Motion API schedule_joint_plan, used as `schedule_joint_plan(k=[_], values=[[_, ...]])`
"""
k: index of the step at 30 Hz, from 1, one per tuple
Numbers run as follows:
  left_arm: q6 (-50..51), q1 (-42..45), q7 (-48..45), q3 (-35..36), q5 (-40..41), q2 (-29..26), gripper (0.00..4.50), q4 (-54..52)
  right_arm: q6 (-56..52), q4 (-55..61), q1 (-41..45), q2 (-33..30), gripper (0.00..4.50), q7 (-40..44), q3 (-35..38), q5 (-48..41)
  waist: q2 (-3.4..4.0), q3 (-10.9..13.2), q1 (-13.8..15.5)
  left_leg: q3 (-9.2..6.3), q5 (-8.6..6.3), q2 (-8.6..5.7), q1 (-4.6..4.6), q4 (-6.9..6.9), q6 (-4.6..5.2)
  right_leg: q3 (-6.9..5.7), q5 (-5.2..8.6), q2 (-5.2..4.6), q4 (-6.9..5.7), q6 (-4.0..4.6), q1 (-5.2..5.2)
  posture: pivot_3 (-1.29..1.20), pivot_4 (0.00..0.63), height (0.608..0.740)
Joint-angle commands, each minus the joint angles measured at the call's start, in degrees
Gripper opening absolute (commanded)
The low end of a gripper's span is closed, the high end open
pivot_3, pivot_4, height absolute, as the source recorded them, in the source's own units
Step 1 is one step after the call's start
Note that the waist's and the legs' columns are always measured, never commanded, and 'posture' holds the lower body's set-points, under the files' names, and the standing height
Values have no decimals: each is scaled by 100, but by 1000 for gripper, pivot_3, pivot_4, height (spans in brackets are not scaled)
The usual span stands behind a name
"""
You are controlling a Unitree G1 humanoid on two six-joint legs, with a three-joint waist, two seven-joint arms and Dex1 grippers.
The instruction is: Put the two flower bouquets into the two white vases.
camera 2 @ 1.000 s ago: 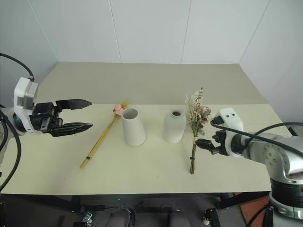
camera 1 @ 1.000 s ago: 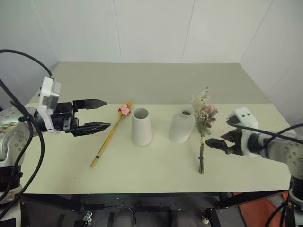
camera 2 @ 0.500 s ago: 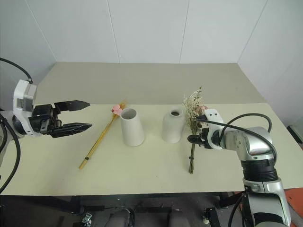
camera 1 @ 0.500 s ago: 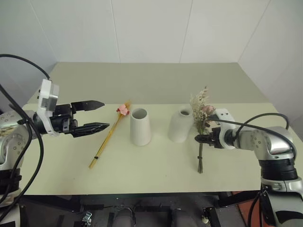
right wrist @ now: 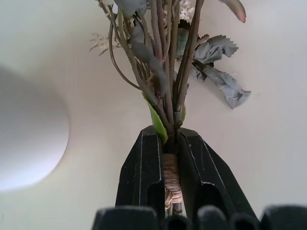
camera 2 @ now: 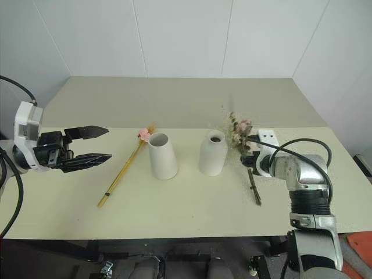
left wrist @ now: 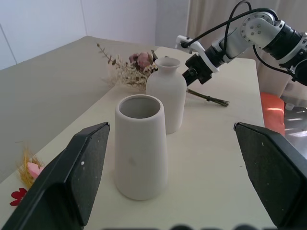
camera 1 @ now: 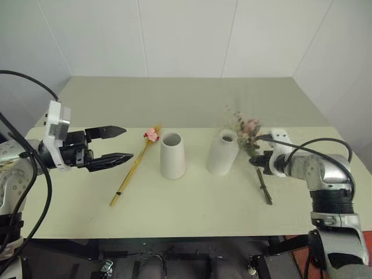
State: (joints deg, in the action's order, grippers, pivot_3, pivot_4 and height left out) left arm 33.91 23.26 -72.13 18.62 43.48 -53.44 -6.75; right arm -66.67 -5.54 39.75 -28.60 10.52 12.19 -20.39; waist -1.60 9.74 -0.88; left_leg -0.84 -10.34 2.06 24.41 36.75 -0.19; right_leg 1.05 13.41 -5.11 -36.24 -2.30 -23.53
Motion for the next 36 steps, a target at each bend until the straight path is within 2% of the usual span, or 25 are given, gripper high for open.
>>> schedule_joint_plan(k=[1, 6, 9, 13, 19, 26, 36], values=[[-43, 202, -13, 16, 59, -42, 4500, -27, 1122, 1066, 107, 251, 248, -719, 633, 273, 3, 2, 0, 1, 0, 0, 5, -1, 0, 2, 0, 0, -2, 0, -8, 0, 150, 740], [60, 428, -181, -50, 103, -154, 4500, 100, 2379, 2656, -193, 811, 248, -997, 1043, 200, 3, 2, -1, 4, 1, -1, 40, -1, 0, 14, 2, 2, -51, -2, -67, 0, 150, 740], [30, 605, -258, -155, 8, -181, 4500, 272, 2789, 3447, -253, 1359, 248, -582, 1540, -939, 4, 3, -4, 2, 1, 7, 39, -3, 0, 13, 3, 10, -60, 1, -71, 0, 150, 740], [64, 767, -260, -297, 1, -95, 4500, 278, 3064, 4026, -183, 1727, 248, -476, 1217, -1478, 5, 3, -27, 3, 2, 10, 21, -2, 0, 15, 3, 12, -65, 3, -59, 0, 150, 740], [72, 801, -252, -377, -15, -45, 4500, 271, 3938, 3339, -95, 2010, 248, -356, 425, -957, 6, 3, -84, 8, 2, 20, 11, -2, -1, 24, 7, 24, -76, 14, -60, 0, 150, 740], [145, 746, -227, -243, 26, -157, 4500, 197, 5012, 2105, 108, 2067, 248, -85, 128, -502, 6, 3, -123, 11, 2, 22, 13, -2, -1, 28, 7, 27, -76, 16, -64, 0, 150, 740], [254, 560, -140, -52, 110, -229, 4500, 17, 4998, 2488, -150, 2201, 248, -178, -49, -649, 8, 4, -139, 14, 2, 70, 12, -2, -1, 34, 4, 77, -80, 36, -74, 0, 150, 740]])
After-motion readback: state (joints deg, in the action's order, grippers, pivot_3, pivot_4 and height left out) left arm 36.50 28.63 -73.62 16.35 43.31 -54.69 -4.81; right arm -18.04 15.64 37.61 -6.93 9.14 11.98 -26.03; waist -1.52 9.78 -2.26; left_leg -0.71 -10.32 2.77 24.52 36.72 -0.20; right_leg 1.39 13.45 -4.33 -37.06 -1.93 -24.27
